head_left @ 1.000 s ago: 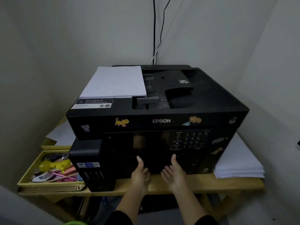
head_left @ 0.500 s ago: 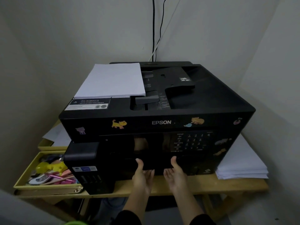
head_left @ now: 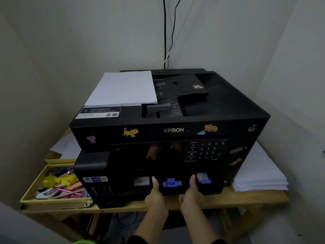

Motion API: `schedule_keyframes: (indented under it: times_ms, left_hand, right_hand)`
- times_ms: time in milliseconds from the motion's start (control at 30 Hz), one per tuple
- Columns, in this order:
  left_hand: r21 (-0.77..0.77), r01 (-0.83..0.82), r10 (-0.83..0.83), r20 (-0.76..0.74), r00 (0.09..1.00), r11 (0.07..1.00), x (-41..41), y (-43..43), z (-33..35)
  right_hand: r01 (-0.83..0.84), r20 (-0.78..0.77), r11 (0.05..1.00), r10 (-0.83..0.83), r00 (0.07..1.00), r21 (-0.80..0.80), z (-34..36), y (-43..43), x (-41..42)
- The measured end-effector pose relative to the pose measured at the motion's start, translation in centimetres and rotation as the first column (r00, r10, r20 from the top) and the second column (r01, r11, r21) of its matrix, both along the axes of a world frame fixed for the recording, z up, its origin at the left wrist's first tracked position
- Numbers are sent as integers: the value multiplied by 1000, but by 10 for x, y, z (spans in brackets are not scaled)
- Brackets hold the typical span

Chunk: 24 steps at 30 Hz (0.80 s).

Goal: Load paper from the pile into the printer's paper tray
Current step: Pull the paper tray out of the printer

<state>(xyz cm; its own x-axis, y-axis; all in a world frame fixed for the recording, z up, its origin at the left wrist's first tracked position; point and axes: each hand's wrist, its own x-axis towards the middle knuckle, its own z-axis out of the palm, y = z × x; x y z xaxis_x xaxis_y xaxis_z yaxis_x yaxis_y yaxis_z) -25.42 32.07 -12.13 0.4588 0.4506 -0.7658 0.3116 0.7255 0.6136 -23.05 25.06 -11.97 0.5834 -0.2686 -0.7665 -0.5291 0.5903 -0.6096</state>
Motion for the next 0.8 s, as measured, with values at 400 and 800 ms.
schedule_keyframes:
  times_ms: [400, 800]
  left_hand:
    - [844, 535, -129, -526, 841, 50, -12, -3, -1]
    - [585, 759, -202, -811, 550, -285, -25, 12, 4]
  right_hand:
    - [-13, -5, 17, 410, 912, -1000, -17, 7, -8]
    - [-17, -306, -420, 632, 712, -907, -33, -27, -9]
